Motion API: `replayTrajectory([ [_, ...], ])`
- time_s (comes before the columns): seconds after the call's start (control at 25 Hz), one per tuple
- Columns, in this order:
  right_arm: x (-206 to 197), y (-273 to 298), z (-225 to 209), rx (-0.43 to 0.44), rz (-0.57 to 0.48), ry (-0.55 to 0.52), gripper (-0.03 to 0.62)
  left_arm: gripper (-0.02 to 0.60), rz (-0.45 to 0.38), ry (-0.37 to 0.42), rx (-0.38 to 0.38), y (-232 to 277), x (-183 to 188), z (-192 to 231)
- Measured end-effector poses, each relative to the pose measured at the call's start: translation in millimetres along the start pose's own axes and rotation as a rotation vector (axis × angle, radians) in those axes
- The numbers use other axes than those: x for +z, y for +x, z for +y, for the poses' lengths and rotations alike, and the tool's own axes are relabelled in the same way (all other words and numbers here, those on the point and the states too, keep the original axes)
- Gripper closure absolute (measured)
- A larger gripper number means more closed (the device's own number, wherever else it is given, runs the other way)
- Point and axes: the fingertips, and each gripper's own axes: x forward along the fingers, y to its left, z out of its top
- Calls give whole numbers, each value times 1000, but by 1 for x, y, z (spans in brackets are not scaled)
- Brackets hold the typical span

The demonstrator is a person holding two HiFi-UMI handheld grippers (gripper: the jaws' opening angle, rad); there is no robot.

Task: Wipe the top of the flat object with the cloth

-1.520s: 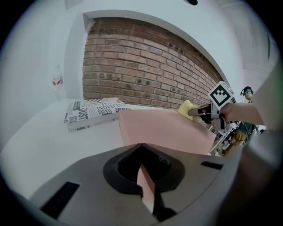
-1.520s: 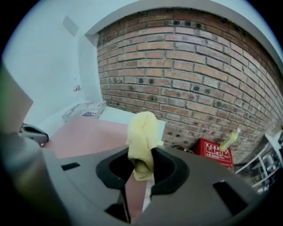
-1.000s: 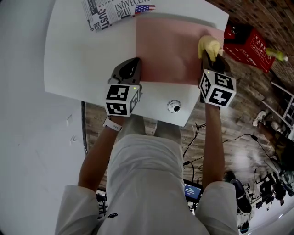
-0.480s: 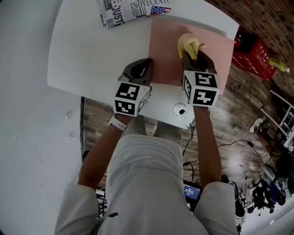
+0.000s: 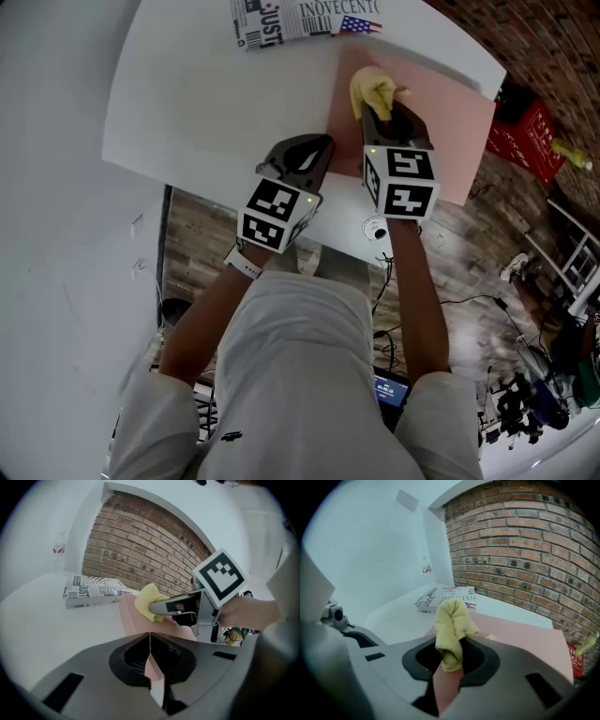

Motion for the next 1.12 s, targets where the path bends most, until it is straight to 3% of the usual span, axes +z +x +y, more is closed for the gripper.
replayTrajectory([
  [0.28,5,7,19,31,4,-40,500,563,58,-37,-47,-12,-32,-14],
  [0.52,0,4,40,85,6,-47,500,565,80,13,-19,-10,-36,-14],
  [0.84,-25,-13,64,130,39,-47,500,565,87,16,15,-10,-38,-12],
  [1.12,-40,-28,50,113,48,-17,499,565,93,37,36,-11,-37,-11],
])
